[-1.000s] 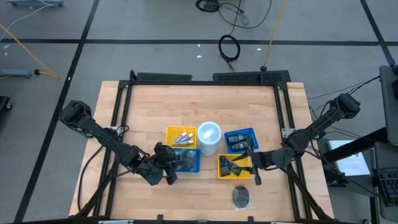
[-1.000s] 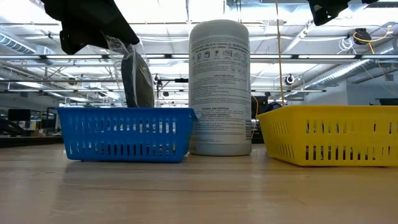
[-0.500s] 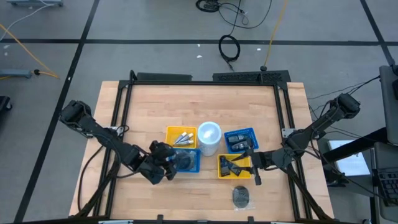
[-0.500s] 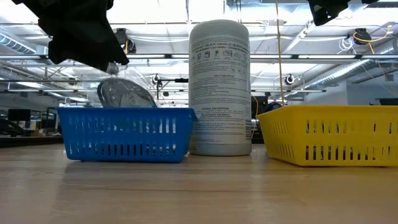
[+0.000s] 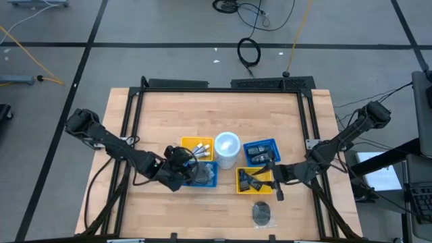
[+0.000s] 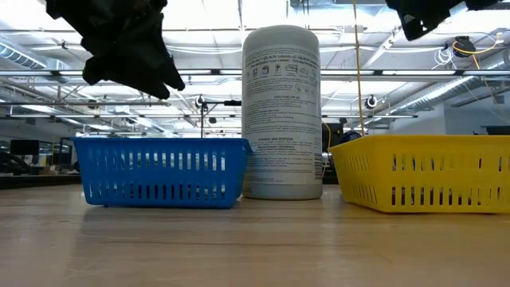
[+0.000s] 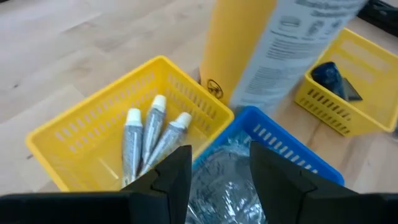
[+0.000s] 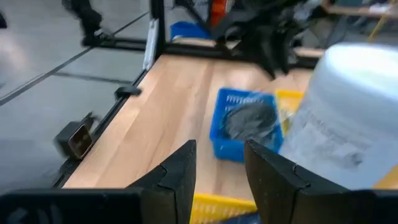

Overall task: Pick & Place Travel size toiletries
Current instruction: Put the black hairbrush into the bottom blue bin

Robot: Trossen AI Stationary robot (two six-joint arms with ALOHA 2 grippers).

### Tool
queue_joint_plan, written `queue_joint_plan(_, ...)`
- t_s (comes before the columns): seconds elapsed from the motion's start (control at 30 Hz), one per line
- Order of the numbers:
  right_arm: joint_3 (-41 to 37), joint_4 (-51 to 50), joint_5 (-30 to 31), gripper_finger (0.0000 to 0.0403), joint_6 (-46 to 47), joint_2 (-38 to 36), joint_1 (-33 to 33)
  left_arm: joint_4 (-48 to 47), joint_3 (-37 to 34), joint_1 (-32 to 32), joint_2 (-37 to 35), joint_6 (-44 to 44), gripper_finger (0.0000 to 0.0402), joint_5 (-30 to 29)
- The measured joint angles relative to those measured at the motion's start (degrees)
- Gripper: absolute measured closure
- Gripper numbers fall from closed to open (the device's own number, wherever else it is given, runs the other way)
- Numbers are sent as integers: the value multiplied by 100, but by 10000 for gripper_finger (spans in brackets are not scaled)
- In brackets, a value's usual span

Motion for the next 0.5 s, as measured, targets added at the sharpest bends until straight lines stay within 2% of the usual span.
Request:
queue_joint_plan(0.2, 0, -774, -1105, 275, 929, 0, 280, 3, 0, 48, 0, -3, 240, -4)
queue_joint_plan(0.37, 0, -1340, -1172, 275, 2014, 29, 944, 4, 0, 7, 0, -4, 240, -4)
queue_joint_plan(0.5, 0, -1374, -1167, 275, 3023, 246, 1584, 177, -2, -73, 0, -1, 240, -4)
